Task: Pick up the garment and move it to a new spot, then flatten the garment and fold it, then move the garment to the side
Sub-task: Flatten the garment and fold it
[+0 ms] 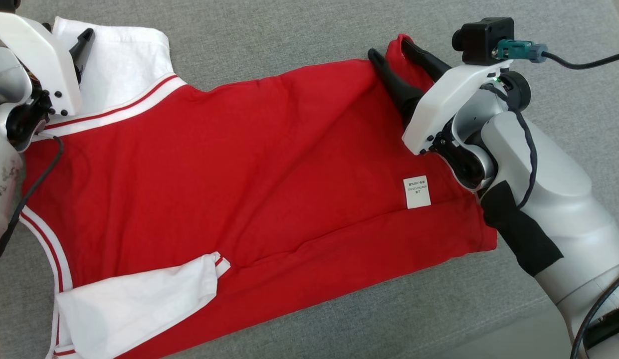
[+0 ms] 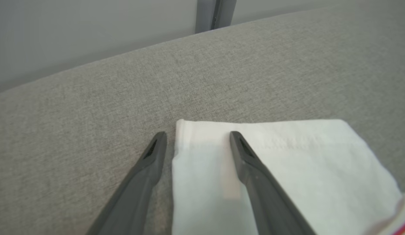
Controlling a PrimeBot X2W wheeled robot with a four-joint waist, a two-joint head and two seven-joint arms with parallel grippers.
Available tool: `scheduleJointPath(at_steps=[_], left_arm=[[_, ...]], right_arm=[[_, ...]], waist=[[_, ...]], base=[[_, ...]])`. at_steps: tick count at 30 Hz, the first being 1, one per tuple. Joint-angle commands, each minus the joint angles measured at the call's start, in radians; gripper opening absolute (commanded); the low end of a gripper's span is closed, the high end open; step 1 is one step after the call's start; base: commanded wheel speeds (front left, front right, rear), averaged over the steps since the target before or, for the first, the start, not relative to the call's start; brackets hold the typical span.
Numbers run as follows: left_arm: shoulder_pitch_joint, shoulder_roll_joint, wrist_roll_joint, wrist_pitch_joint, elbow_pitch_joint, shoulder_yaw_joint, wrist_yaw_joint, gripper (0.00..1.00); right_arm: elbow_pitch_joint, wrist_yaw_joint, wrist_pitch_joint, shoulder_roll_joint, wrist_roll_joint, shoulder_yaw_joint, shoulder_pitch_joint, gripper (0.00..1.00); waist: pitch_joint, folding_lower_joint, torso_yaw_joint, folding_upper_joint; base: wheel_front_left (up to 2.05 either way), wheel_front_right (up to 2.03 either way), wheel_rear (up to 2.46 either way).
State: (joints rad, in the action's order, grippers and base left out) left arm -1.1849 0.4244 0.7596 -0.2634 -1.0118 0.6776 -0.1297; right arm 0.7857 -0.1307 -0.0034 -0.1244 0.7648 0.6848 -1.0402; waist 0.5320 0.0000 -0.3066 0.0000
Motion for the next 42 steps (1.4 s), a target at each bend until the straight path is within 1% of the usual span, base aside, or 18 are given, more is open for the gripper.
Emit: scheduleJointPath(at_steps=[1,2,7,12,15,22,28,31,34,38,42], left_arm=[[-0.017,-0.001,0.008,-0.001,-0.009,0.014,-0.001,0.2],[-0.018,-0.004,0.012,0.003,-0.012,0.021,-0.001,0.0],[-0.022,-0.011,0.046,0.06,-0.005,0.028,-0.001,0.0],[0.011,-0.026,0.097,0.152,0.023,0.023,-0.001,0.0],[0.034,-0.025,0.131,0.209,0.059,0.028,-0.001,0.0],[0.156,-0.002,0.186,0.338,0.205,0.064,-0.001,0.0],[0.321,0.014,0.21,0.456,0.338,0.077,0.0,0.0],[0.413,0.026,0.202,0.492,0.402,0.081,0.015,0.0],[0.501,0.035,0.186,0.511,0.469,0.084,0.047,0.0],[0.604,0.029,0.193,0.523,0.536,0.063,0.081,0.0],[0.687,0.022,0.187,0.529,0.585,0.032,0.11,0.0]], right_arm=[[0.013,0.0,-0.023,0.004,0.012,-0.004,-0.022,0.11],[0.02,0.0,-0.038,0.006,0.017,-0.009,-0.027,0.0],[0.057,0.0,-0.103,-0.001,0.025,-0.016,-0.035,0.0],[0.06,0.0,-0.162,-0.032,0.045,0.002,0.004,0.0],[0.043,0.0,-0.196,-0.055,0.066,0.013,0.033,0.0],[-0.024,0.0,-0.241,-0.138,0.114,0.034,0.151,0.0],[-0.107,0.0,-0.259,-0.219,0.132,0.032,0.292,0.0],[-0.153,0.0,-0.262,-0.253,0.15,0.004,0.368,0.0],[-0.186,0.0,-0.263,-0.283,0.155,-0.03,0.433,0.0],[-0.216,0.0,-0.263,-0.301,0.155,-0.098,0.503,0.0],[-0.242,0.0,-0.263,-0.304,0.15,-0.156,0.564,0.0]], waist=[[0.004,0.0,0.002,0.0],[0.005,0.0,0.006,0.0],[-0.004,0.0,0.03,0.0],[-0.045,0.0,0.061,0.0],[-0.08,0.0,0.083,0.0],[-0.169,0.0,0.145,0.0],[-0.247,0.0,0.198,0.0],[-0.277,0.0,0.215,0.0],[-0.296,0.0,0.231,0.0],[-0.309,0.0,0.249,0.0],[-0.321,0.0,0.262,0.0]], base=[[0.0,0.0,0.0],[0.0,0.0,0.0],[0.0,0.0,0.0],[0.0,0.0,0.0],[0.0,0.0,0.0],[0.0,0.0,0.0],[0.0,0.0,0.0],[0.0,0.0,0.0],[0.0,0.0,0.0],[0.0,0.0,0.0],[0.0,0.0,0.0]])
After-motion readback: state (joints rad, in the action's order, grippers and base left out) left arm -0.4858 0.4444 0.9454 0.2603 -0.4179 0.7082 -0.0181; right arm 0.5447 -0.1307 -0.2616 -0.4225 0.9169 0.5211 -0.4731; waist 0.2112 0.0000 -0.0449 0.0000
